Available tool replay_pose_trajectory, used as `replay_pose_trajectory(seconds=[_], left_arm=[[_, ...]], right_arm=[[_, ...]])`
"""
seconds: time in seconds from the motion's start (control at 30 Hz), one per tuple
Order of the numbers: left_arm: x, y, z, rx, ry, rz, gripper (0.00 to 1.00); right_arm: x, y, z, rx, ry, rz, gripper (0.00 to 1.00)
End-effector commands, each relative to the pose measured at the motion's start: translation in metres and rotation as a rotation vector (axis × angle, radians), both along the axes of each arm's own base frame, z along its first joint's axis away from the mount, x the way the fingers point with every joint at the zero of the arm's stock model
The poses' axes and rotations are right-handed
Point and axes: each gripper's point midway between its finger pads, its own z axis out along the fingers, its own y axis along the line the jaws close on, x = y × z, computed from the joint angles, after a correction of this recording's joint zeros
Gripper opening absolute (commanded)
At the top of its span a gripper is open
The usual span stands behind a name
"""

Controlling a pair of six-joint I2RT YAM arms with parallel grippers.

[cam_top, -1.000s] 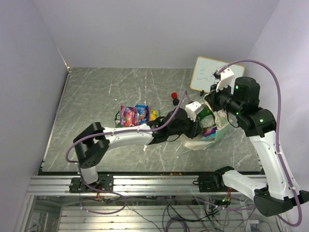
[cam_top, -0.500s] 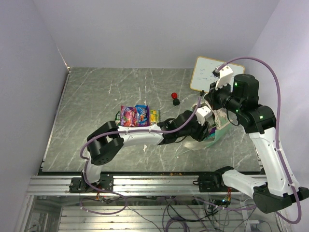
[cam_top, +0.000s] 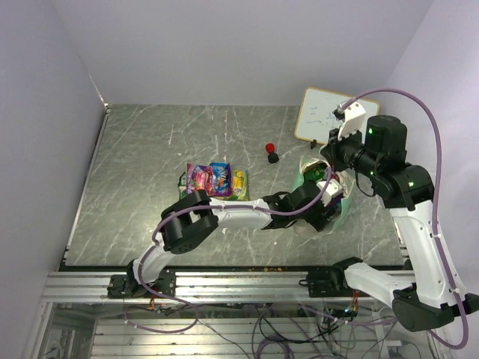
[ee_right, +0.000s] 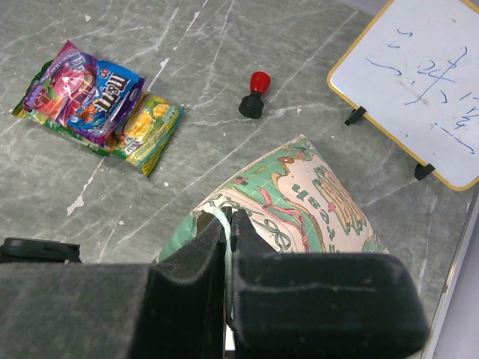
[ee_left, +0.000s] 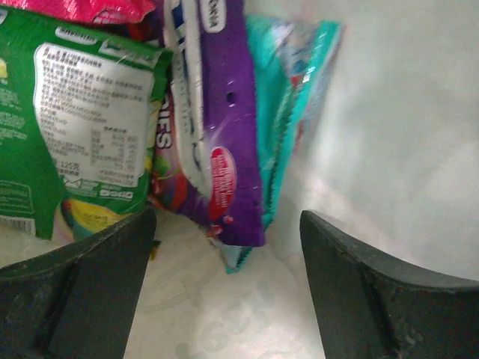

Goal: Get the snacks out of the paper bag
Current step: Pick up the snack from the paper bag.

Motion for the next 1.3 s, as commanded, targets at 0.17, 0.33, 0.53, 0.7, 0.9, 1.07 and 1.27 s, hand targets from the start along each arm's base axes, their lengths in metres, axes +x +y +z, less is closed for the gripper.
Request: replay_pose_trajectory(seconds=[0.17,0.33,0.53,0.7,0.9,1.07,1.27], left_arm=[[0.037,0.018,-0.005,0.078,-0.053,0.108,0.58],[0.032,0.021,0.024,0.029,-0.056,0.088,0.25],[0.019,0.029,0.048,0.007,-0.024,0.051,0.22],[0.017,0.034,0.059,-0.019,0.0,0.041,0.28],[0.022,0.03,0.042,0.013,0.029,0.04,0.36],[0.03,0.03,0.033,0.033,0.033,0.052,0.31],[0.031,0.027,0.022,0.05,0.04,0.055,0.46]], right_arm=[[-0.006,0.008,0.033,0.062,-0.103,0.043,0.0],[-0.006,0.009,0.025,0.051,-0.101,0.059,0.0],[-0.005,0.007,0.023,0.029,-0.118,0.064,0.0],[-0.004,0.007,0.024,0.028,-0.135,0.065,0.0],[-0.005,0.008,0.022,0.036,-0.128,0.066,0.0],[-0.006,0.008,0.023,0.036,-0.125,0.067,0.0],[-0.005,0.008,0.024,0.043,-0.122,0.062,0.0]])
